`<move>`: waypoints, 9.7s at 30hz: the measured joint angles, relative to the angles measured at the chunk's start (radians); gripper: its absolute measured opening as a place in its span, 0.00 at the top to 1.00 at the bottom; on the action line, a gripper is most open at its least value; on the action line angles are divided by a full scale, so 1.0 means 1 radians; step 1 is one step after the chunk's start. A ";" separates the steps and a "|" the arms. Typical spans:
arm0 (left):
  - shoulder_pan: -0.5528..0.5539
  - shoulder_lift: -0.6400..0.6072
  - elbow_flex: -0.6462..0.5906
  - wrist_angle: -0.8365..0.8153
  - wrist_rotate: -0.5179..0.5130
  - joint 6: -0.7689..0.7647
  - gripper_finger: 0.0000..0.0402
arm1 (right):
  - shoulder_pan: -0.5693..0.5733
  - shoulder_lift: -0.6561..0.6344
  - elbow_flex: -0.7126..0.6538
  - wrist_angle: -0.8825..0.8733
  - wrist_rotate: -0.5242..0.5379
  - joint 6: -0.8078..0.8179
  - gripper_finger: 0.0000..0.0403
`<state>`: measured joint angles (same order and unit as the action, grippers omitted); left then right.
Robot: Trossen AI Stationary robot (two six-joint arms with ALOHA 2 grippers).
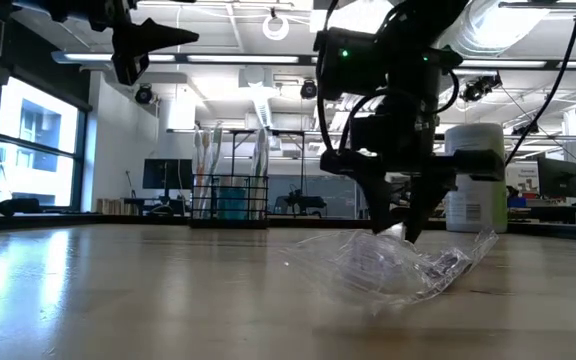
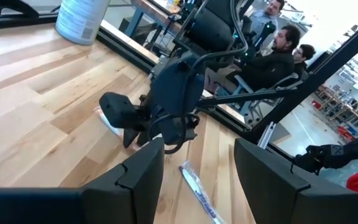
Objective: Pick & Place toothbrushing station
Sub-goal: Put the orange toothbrush into the black wire organizer
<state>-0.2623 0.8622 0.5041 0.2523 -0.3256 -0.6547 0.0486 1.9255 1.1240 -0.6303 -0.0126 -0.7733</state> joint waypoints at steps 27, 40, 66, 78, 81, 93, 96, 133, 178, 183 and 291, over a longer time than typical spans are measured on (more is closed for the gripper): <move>0.000 -0.001 0.000 -0.009 -0.117 0.291 0.52 | -0.031 -0.332 -0.002 -0.043 0.169 0.362 0.97; 0.001 0.000 0.000 0.086 -0.268 0.498 0.52 | -0.055 -0.610 0.001 0.087 0.352 0.543 0.97; 0.264 0.251 0.143 0.349 0.096 0.568 0.52 | -0.055 -0.723 0.003 0.539 0.186 0.657 0.97; 0.311 0.409 0.530 0.177 0.138 0.580 0.52 | -0.055 -0.723 0.003 0.532 0.196 0.668 0.97; 0.321 0.463 0.626 0.072 0.152 0.540 0.52 | -0.055 -0.723 0.003 0.520 0.196 0.668 0.97; 0.322 0.580 0.771 0.026 0.274 0.553 0.52 | -0.055 -0.723 0.003 0.493 0.197 0.666 0.97; 0.322 0.580 0.771 0.029 0.263 0.577 0.55 | -0.055 -0.723 0.003 0.468 0.197 0.666 0.97; 0.321 0.505 0.770 -0.193 0.244 0.606 0.97 | -0.055 -0.723 0.003 0.362 0.309 0.799 0.57; 0.341 0.482 0.771 -0.468 0.372 0.519 0.97 | -0.073 -0.675 0.003 0.704 0.012 0.857 0.57; 0.341 0.485 0.770 -0.461 0.372 0.515 0.97 | -0.073 -0.649 0.003 0.721 0.012 0.858 0.57; 0.341 0.513 1.066 -1.096 0.152 0.576 0.54 | -0.165 -0.714 0.003 0.627 0.145 0.716 0.96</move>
<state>0.0792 1.3754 1.5706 -0.8438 -0.1735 -0.0790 -0.1159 1.2119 1.1267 -0.0035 0.1324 -0.0571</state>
